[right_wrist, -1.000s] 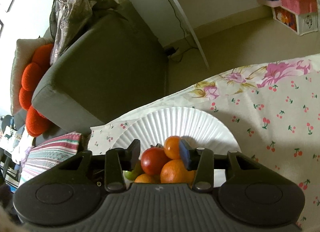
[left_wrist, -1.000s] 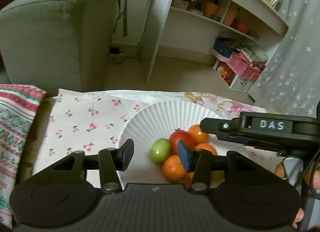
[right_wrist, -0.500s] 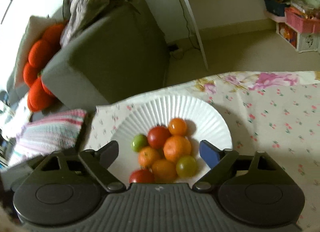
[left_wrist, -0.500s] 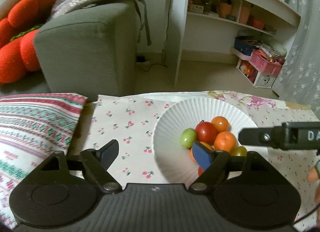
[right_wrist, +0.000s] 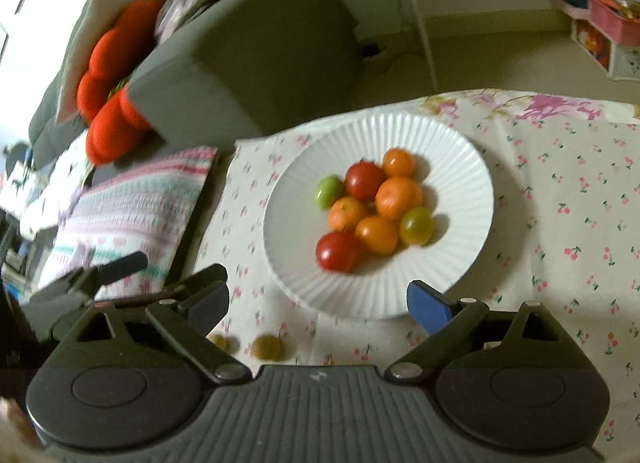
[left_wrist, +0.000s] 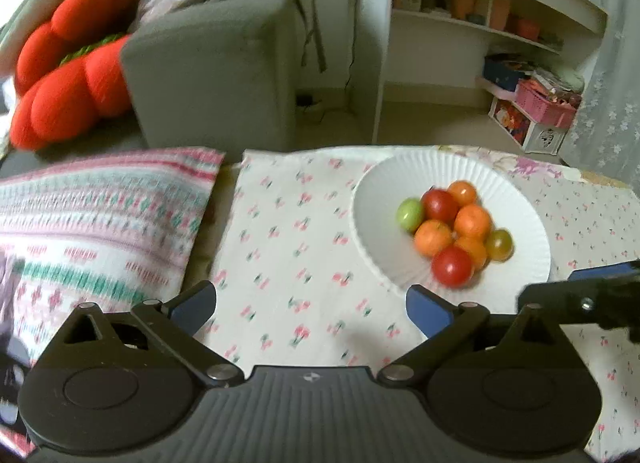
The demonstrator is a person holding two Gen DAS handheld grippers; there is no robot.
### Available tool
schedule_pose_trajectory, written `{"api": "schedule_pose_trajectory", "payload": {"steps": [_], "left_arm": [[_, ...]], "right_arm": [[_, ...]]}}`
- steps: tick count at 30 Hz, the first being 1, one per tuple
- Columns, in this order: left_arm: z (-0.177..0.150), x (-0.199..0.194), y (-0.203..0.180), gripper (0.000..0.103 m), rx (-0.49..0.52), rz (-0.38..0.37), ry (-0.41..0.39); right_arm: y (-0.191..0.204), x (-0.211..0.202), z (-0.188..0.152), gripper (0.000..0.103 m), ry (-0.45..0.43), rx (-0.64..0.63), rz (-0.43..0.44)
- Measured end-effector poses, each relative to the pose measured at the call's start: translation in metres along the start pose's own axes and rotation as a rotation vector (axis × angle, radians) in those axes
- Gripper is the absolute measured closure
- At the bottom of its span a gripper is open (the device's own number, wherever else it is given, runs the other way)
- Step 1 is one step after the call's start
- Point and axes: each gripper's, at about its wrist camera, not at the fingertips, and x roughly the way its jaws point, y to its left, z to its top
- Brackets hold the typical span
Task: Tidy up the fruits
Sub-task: 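Move both open grippers back from the plate to the fruit pile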
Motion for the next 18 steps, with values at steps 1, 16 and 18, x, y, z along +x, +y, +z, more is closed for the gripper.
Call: {"api": "schedule_pose_trajectory", "payload": {"steps": [1, 16, 18], "left_arm": [[-0.002, -0.001, 0.003, 0.007, -0.008, 0.006, 0.005], [-0.038, -0.005, 0.02, 0.012, -0.005, -0.019, 0.09], [-0.041, -0.003, 0.02, 0.013, -0.001, -0.024, 0.099]], "right_arm": [[0.002, 0.0, -0.002, 0.008, 0.008, -0.019, -0.001], [0.015, -0.005, -0.031, 0.011, 0.063, -0.181, -0.003], [0.015, -0.003, -0.034, 0.016, 0.076, -0.21, -0.013]]}}
